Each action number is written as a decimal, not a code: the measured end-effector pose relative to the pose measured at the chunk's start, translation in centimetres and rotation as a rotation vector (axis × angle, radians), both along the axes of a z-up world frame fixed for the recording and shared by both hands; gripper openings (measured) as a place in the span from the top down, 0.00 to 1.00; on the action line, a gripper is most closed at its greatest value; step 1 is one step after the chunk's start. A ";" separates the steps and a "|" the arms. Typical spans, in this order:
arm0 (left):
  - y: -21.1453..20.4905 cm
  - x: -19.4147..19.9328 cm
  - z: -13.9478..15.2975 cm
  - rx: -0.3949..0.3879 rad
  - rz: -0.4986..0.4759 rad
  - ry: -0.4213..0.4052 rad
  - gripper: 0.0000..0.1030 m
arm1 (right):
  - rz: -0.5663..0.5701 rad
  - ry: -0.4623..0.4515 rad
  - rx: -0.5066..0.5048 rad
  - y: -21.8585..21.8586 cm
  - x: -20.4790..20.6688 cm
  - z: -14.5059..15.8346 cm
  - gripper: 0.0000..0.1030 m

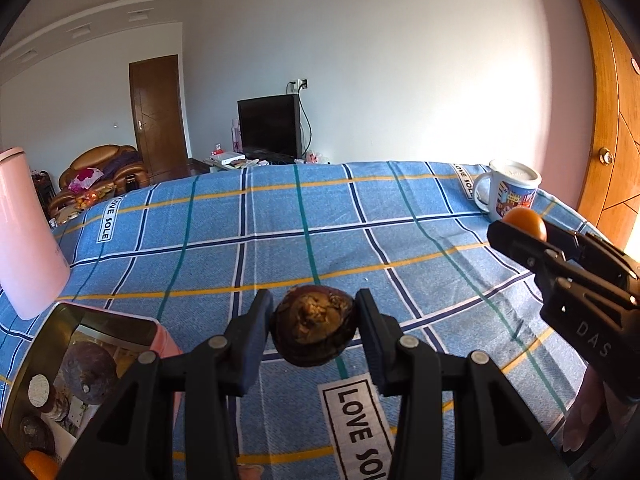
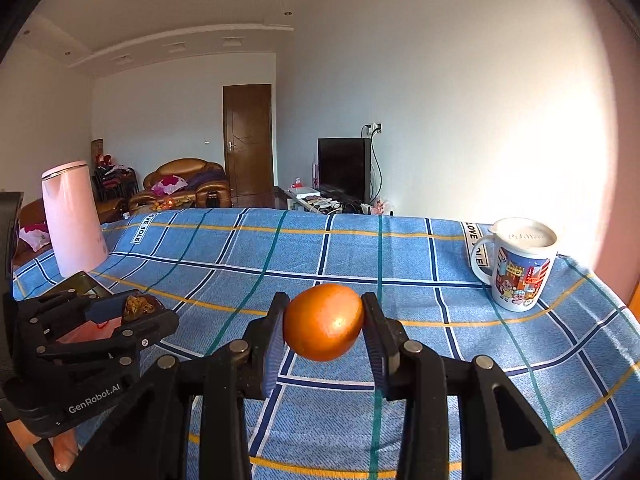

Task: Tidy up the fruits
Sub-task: 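Carry the pastry in the left tool while the right tool carries the orange toward the tin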

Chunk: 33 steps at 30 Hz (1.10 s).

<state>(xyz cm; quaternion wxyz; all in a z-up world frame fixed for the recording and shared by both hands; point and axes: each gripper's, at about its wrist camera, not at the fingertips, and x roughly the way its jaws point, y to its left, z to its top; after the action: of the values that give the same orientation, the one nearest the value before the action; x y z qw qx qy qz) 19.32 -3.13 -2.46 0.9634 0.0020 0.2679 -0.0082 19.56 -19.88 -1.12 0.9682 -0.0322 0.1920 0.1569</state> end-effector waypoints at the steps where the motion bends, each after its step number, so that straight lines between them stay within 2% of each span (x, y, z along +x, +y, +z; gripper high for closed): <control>1: 0.0 -0.1 0.1 0.002 0.000 -0.006 0.57 | 0.002 -0.002 0.003 0.0 -0.1 0.0 0.63; 17: 0.1 -2.3 0.7 0.028 0.022 -0.090 0.57 | 0.034 -0.053 0.004 0.6 -2.0 0.3 0.63; 27: 1.3 -4.0 0.9 -0.005 0.032 -0.121 0.57 | 0.069 -0.086 -0.022 1.9 -3.7 0.4 0.63; 33: 2.3 -4.9 0.9 -0.023 0.041 -0.125 0.57 | 0.096 -0.074 -0.019 2.7 -4.3 0.3 0.63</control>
<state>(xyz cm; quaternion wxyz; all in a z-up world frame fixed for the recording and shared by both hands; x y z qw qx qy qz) 14.43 -0.83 -1.52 0.9782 -0.0138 0.2072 0.0087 15.30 -17.19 -0.79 0.9657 -0.0564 0.1558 0.1998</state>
